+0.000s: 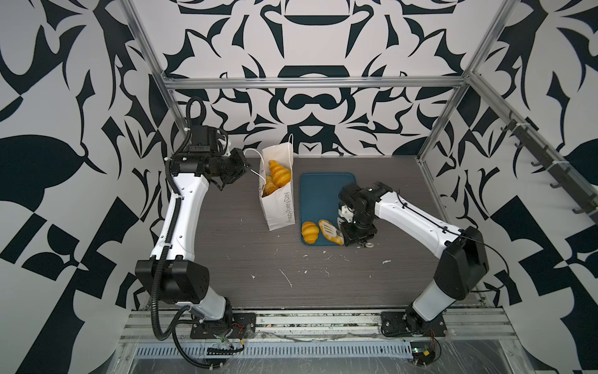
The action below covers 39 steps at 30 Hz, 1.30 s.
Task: Place the fake bread into the paper bag
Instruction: 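Close the tongs on the long croissant and lift it off the tray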
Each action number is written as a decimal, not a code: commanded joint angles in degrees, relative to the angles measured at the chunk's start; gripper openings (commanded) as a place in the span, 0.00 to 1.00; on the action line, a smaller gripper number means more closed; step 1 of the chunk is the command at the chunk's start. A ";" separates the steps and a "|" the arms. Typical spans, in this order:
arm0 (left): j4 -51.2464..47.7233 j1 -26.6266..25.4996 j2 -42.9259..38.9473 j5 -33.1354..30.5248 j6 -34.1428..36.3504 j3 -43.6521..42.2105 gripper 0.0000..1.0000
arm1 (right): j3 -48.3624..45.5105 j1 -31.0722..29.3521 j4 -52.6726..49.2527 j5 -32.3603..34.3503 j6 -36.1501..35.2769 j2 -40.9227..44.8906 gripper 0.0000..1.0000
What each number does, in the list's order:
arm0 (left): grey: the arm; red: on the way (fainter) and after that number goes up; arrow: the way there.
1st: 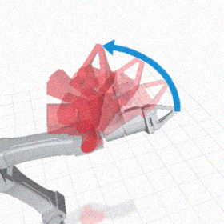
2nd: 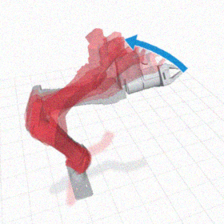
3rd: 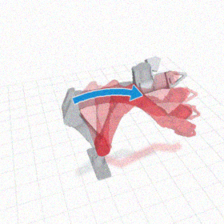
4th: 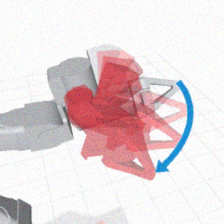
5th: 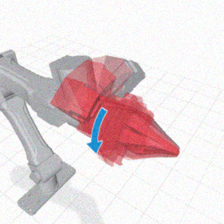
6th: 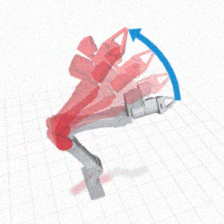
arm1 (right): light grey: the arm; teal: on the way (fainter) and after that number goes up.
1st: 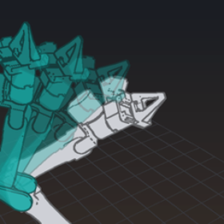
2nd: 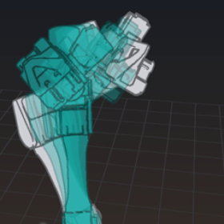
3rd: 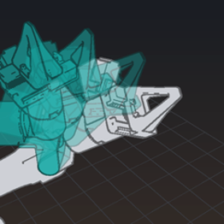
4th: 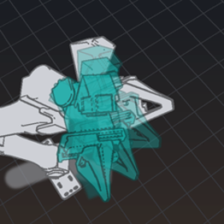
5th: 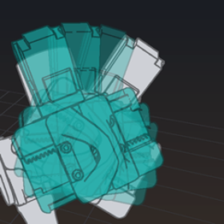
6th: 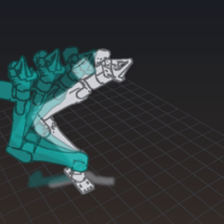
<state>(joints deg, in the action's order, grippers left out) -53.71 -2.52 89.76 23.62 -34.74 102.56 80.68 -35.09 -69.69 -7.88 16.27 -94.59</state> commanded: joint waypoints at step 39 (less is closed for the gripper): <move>-0.26 0.24 0.06 0.58 -0.15 0.38 0.00 | 8.75 -2.80 -2.22 7.25 -2.17 -3.77 0.41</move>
<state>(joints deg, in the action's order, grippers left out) -53.28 -2.52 90.02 23.62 -34.74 102.56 86.52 -37.76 -71.85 -2.07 14.13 -100.36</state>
